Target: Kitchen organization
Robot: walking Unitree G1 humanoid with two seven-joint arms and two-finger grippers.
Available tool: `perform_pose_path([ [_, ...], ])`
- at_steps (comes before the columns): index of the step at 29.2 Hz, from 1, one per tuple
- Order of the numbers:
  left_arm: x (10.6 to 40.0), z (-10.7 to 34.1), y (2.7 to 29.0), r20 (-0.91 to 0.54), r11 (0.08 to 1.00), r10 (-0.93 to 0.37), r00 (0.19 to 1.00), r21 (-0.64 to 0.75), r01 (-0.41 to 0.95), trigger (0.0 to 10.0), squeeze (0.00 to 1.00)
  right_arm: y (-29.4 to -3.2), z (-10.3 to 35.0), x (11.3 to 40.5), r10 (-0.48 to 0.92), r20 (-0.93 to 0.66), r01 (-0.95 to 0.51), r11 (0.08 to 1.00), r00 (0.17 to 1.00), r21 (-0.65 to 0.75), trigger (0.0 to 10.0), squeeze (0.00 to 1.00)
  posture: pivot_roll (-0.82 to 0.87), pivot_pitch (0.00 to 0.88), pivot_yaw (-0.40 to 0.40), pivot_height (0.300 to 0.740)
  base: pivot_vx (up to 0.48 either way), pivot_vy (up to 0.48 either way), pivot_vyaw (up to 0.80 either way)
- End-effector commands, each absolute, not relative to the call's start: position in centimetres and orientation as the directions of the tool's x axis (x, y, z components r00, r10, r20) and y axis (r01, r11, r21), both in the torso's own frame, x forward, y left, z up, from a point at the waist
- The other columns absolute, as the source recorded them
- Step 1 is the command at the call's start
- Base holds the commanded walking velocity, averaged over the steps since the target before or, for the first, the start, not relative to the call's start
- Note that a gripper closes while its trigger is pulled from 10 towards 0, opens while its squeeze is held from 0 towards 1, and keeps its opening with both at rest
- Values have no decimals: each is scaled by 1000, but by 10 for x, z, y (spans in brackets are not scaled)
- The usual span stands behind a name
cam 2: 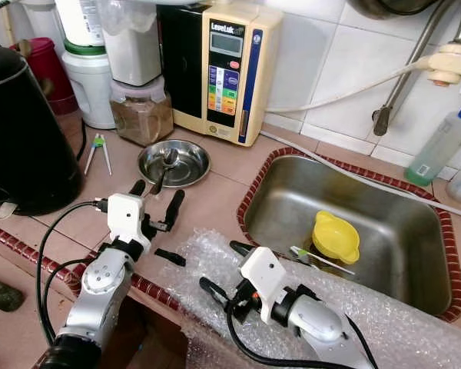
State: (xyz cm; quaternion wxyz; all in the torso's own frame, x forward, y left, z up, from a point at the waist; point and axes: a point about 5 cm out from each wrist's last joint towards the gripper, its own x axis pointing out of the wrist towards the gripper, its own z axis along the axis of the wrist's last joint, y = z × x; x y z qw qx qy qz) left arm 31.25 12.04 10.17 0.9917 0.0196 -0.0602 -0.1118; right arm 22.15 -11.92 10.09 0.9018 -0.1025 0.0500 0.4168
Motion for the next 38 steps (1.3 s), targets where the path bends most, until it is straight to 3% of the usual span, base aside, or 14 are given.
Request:
perform_pose_path([
  [1, 315, 101, 119, 109, 975, -220, 969, 64, 214, 10000, 1000, -121, 106, 221, 739, -164, -756, 634, 654, -161, 10000, 4, 131, 0, -45, 740, 0, 0, 0],
  [2, 315, 100, 119, 107, 975, -219, 970, 66, 213, 10000, 937, -121, 106, 221, 739, -164, -757, 633, 653, -159, 10000, 0, 131, 0, -44, 740, 0, 0, 0],
  [3, 316, 100, 118, 104, 974, -223, 969, 66, 217, 10000, 408, -120, 106, 220, 741, -165, -759, 632, 651, -158, 10000, 4, 130, 0, -44, 740, 0, 0, 0],
  [4, 317, 99, 117, 99, 972, -230, 968, 67, 224, 10000, 0, -119, 106, 220, 742, -165, -760, 630, 649, -158, 10000, 8, 129, 0, -45, 740, 0, 0, 0],
  [13, 318, 93, 108, 68, 958, -284, 956, 55, 281, 10000, 0, -117, 107, 222, 747, -169, -765, 619, 643, -178, 10000, 0, 132, 0, -46, 740, 0, 0, 0],
  [14, 318, 92, 107, 70, 958, -283, 956, 55, 280, 8471, 0, -117, 107, 223, 746, -169, -764, 619, 644, -181, 10000, 0, 136, 0, -46, 740, 0, 0, 0],
  [15, 318, 92, 107, 70, 958, -283, 956, 55, 280, 8471, 0, -117, 107, 223, 746, -169, -764, 619, 644, -181, 10000, 0, 136, 0, -46, 740, 0, 0, 0],
  [16, 318, 92, 107, 72, 958, -284, 956, 54, 280, 5569, 0, -116, 107, 224, 746, -168, -764, 619, 644, -182, 10000, 0, 137, 0, -46, 740, 0, 0, 0],
  [17, 318, 92, 108, 73, 959, -283, 956, 53, 280, 5569, 0, -116, 107, 224, 746, -168, -764, 618, 644, -183, 10000, 0, 137, 0, -46, 740, 0, 0, 0],
  [18, 318, 92, 108, 74, 959, -283, 956, 52, 280, 588, 0, -116, 107, 224, 747, -169, -765, 617, 643, -184, 10000, 0, 139, 0, -47, 740, 0, 0, 0],
  [19, 318, 91, 108, 74, 958, -284, 956, 51, 281, 0, 0, -115, 107, 224, 747, -172, -766, 615, 642, -188, 10000, 0, 140, 0, -47, 740, 0, 0, 0],
  [38, 318, 87, 109, 65, 958, -287, 956, 49, 284, 0, 0, -115, 105, 227, 740, -179, -760, 617, 649, -204, 10000, 0, 141, 0, -47, 740, 0, 0, 0],
])
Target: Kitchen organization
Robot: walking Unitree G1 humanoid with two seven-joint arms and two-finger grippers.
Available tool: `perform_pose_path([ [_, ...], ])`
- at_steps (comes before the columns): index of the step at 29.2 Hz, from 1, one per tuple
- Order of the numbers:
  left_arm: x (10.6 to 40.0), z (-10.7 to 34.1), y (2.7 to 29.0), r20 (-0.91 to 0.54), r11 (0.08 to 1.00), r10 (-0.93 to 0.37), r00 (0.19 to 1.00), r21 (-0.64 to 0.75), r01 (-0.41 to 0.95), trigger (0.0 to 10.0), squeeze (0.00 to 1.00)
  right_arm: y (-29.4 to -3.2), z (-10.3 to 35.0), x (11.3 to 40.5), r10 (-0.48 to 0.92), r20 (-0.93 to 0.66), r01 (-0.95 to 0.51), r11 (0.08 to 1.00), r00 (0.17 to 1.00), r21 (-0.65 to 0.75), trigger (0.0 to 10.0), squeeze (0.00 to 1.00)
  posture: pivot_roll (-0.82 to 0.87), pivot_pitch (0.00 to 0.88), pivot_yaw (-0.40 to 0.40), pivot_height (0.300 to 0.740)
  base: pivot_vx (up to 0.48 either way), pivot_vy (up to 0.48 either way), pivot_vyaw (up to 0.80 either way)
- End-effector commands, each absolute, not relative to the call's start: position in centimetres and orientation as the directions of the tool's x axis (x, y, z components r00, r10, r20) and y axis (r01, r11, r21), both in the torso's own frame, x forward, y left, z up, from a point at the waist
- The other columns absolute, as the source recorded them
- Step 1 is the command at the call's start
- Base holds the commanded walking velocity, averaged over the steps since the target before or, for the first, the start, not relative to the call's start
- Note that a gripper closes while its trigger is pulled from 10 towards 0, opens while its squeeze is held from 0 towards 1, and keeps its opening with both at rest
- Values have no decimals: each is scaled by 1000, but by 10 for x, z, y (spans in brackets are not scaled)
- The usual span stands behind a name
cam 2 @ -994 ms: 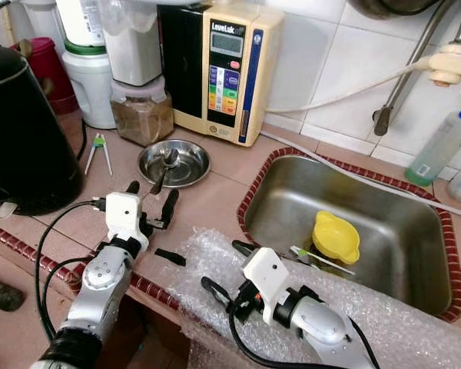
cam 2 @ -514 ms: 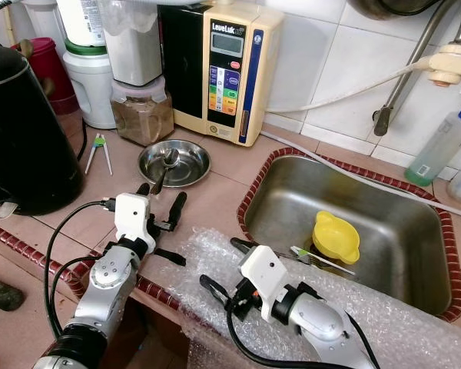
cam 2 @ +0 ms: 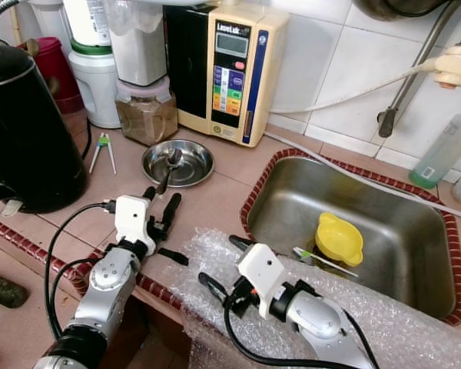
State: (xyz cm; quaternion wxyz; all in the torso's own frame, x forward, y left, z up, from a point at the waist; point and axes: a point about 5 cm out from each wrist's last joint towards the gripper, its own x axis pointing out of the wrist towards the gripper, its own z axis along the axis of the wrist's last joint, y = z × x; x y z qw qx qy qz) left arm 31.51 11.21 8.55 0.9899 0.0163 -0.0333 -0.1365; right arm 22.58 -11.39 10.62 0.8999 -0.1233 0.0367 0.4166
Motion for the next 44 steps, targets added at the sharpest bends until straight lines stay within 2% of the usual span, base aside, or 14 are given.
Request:
perform_pose_path([
  [1, 318, 87, 109, 66, 959, -283, 957, 50, 280, 0, 0, -115, 105, 227, 739, -179, -759, 618, 649, -204, 10000, 0, 141, 0, -47, 740, 0, 0, 0],
  [19, 320, 89, 110, 76, 962, -271, 960, 45, 268, 0, 0, -116, 104, 229, 731, -186, -753, 621, 656, -217, 10000, 0, 140, 0, -43, 740, 0, 0, 0],
  [32, 320, 97, 114, 133, 965, -262, 956, 45, 258, 0, 0, -117, 103, 229, 727, -191, -751, 621, 659, -226, 10000, 0, 141, 0, -43, 740, 0, 0, 0],
  [44, 313, 124, 113, 280, 958, -287, 916, 60, 282, 0, 0, -117, 102, 232, 725, -194, -749, 619, 661, -238, 10000, 0, 149, 0, -50, 740, 0, 0, 0],
])
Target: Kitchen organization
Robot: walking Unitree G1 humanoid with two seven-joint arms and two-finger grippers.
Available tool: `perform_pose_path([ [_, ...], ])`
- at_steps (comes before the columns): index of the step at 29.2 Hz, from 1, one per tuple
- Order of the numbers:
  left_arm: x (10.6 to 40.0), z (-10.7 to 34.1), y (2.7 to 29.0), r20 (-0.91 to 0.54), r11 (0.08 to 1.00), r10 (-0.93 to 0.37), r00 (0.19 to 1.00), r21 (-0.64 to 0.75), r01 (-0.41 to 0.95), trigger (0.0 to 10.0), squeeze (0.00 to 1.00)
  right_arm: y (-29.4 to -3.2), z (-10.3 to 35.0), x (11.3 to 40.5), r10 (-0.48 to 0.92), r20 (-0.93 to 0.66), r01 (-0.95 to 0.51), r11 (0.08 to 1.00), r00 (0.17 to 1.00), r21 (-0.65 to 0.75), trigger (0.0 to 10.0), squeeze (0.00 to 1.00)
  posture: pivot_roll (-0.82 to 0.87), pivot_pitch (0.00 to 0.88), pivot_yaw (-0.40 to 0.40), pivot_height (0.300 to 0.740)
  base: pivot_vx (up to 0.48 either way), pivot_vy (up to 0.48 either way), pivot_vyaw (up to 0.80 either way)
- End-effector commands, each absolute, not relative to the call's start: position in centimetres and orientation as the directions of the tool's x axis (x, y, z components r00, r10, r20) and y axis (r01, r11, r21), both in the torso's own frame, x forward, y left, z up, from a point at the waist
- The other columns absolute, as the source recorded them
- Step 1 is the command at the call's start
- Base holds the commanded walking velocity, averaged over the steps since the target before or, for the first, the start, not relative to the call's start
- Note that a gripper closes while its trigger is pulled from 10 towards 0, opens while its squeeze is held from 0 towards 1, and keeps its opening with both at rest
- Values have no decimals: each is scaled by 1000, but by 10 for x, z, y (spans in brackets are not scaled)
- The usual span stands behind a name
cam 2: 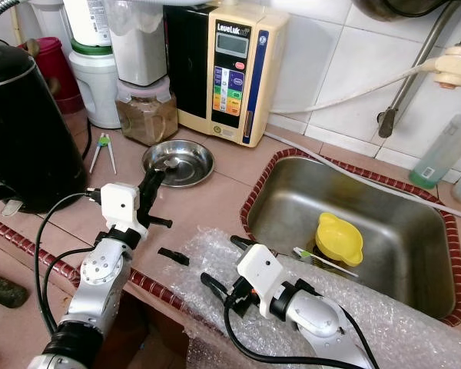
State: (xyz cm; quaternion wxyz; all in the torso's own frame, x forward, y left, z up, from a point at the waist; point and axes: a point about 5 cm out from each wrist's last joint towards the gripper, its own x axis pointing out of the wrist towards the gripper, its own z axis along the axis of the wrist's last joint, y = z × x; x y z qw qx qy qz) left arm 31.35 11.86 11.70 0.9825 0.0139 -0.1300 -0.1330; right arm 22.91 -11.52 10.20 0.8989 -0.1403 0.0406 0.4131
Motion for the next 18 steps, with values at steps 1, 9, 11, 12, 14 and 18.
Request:
perform_pose_path([
  [1, 313, 126, 112, 287, 955, -294, 912, 63, 289, 0, 0, -117, 102, 232, 725, -194, -749, 618, 661, -240, 10000, 0, 149, 0, -50, 740, 0, 0, 0],
  [9, 311, 123, 104, 264, 949, -314, 912, 51, 312, 0, 0, -120, 103, 234, 719, -197, -743, 619, 667, -253, 10000, 0, 144, 0, -53, 740, 0, 0, 0],
  [11, 310, 117, 104, 235, 947, -319, 918, 44, 318, 0, 0, -121, 103, 235, 716, -197, -740, 622, 670, -256, 10000, 0, 142, 0, -52, 740, 0, 0, 0],
  [12, 310, 117, 104, 235, 947, -319, 918, 44, 318, 0, 0, -121, 103, 235, 716, -197, -740, 622, 670, -256, 10000, 0, 142, 0, -52, 740, 0, 0, 0],
  [14, 309, 110, 105, 210, 948, -318, 925, 38, 317, 2235, 0, -122, 103, 235, 713, -199, -738, 624, 673, -258, 10000, 0, 139, 0, -52, 740, 0, 0, 0],
  [18, 309, 103, 104, 181, 948, -315, 932, 25, 316, 2980, 0, -122, 103, 235, 710, -202, -736, 625, 674, -259, 10000, 0, 136, 0, -55, 740, 0, 0, 0],
])
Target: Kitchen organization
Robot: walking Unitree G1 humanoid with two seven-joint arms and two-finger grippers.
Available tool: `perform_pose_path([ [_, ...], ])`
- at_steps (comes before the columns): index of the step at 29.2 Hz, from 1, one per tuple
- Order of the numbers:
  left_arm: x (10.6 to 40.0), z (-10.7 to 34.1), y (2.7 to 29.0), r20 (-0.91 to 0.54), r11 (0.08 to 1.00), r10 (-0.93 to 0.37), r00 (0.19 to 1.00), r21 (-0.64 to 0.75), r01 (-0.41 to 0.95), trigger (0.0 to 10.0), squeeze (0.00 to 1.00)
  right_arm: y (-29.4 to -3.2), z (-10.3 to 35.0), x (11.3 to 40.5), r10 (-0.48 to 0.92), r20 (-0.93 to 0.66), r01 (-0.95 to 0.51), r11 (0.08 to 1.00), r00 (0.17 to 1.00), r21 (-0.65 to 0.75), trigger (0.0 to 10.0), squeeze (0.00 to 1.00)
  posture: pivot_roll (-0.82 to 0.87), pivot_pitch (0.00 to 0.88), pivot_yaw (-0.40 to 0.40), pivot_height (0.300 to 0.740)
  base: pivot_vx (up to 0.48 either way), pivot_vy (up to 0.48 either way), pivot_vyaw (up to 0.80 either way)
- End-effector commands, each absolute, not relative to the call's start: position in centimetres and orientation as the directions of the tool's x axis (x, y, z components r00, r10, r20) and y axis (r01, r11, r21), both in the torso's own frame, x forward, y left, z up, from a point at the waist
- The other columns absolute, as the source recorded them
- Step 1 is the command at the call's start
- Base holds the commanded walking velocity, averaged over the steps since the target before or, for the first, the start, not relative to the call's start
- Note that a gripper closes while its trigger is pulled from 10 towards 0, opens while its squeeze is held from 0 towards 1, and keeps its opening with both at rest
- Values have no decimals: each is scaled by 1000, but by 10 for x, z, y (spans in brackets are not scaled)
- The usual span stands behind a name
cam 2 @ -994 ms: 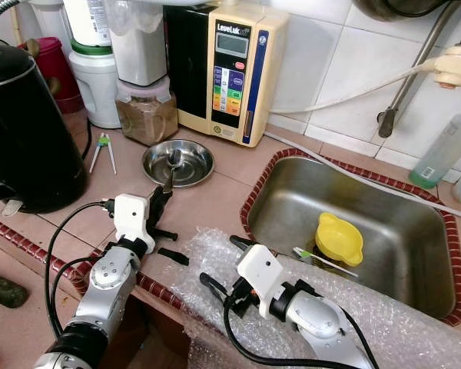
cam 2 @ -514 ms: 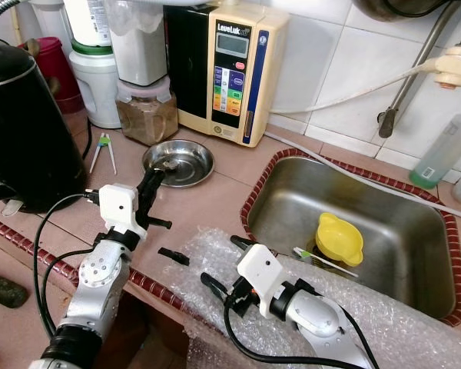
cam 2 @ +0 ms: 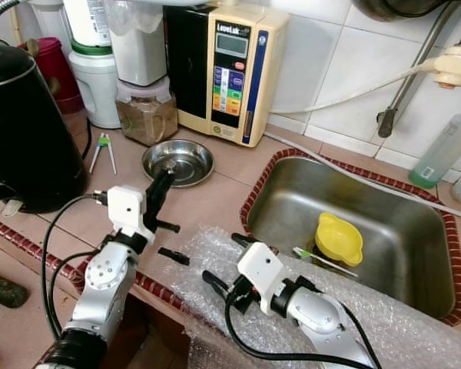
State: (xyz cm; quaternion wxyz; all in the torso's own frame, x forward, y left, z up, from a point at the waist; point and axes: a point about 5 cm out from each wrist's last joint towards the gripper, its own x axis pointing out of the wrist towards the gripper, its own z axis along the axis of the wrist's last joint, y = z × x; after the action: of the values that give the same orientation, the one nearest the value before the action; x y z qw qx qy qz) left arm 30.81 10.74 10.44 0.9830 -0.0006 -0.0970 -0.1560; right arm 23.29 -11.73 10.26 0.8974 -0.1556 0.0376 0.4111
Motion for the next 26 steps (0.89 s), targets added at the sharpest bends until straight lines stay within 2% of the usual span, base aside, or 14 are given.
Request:
perform_pose_path([
  [1, 308, 101, 104, 176, 948, -317, 932, 27, 317, 3529, 0, -122, 103, 235, 710, -203, -736, 625, 675, -261, 10000, 0, 136, 0, -56, 740, 0, 0, 0],
  [4, 308, 98, 104, 165, 948, -318, 934, 26, 318, 3529, 0, -123, 103, 236, 709, -204, -735, 625, 675, -263, 10000, 0, 134, 0, -57, 740, 0, 0, 0],
  [5, 308, 95, 104, 155, 947, -320, 935, 24, 321, 6235, 98, -123, 103, 237, 708, -205, -734, 625, 676, -266, 10000, 0, 134, 0, -60, 740, 0, 0, 0],
  [6, 307, 94, 103, 152, 947, -321, 935, 28, 320, 8902, 259, -123, 103, 237, 707, -205, -734, 624, 677, -268, 10000, 0, 134, 0, -61, 740, 0, 0, 0],
  [7, 307, 94, 103, 152, 947, -321, 935, 28, 320, 8902, 259, -123, 103, 237, 707, -205, -734, 624, 677, -268, 10000, 0, 134, 0, -61, 740, 0, 0, 0],
  [8, 307, 93, 103, 150, 947, -320, 935, 31, 320, 10000, 949, -124, 103, 238, 706, -205, -733, 624, 677, -270, 10000, 0, 135, 0, -62, 740, 0, 0, 0],
  [9, 307, 93, 103, 150, 947, -320, 935, 31, 320, 10000, 949, -124, 103, 238, 706, -205, -733, 624, 677, -270, 10000, 0, 135, 0, -62, 740, 0, 0, 0],
  [10, 307, 93, 103, 151, 947, -320, 935, 27, 320, 10000, 1000, -124, 103, 238, 706, -205, -733, 624, 678, -271, 10000, 0, 135, 0, -63, 740, 0, 0, 0],
  [26, 305, 89, 95, 167, 933, -359, 918, 97, 347, 10000, 1000, -124, 104, 238, 703, -208, -730, 624, 680, -279, 10000, 0, 131, 0, -60, 740, 0, 0, 0],
])
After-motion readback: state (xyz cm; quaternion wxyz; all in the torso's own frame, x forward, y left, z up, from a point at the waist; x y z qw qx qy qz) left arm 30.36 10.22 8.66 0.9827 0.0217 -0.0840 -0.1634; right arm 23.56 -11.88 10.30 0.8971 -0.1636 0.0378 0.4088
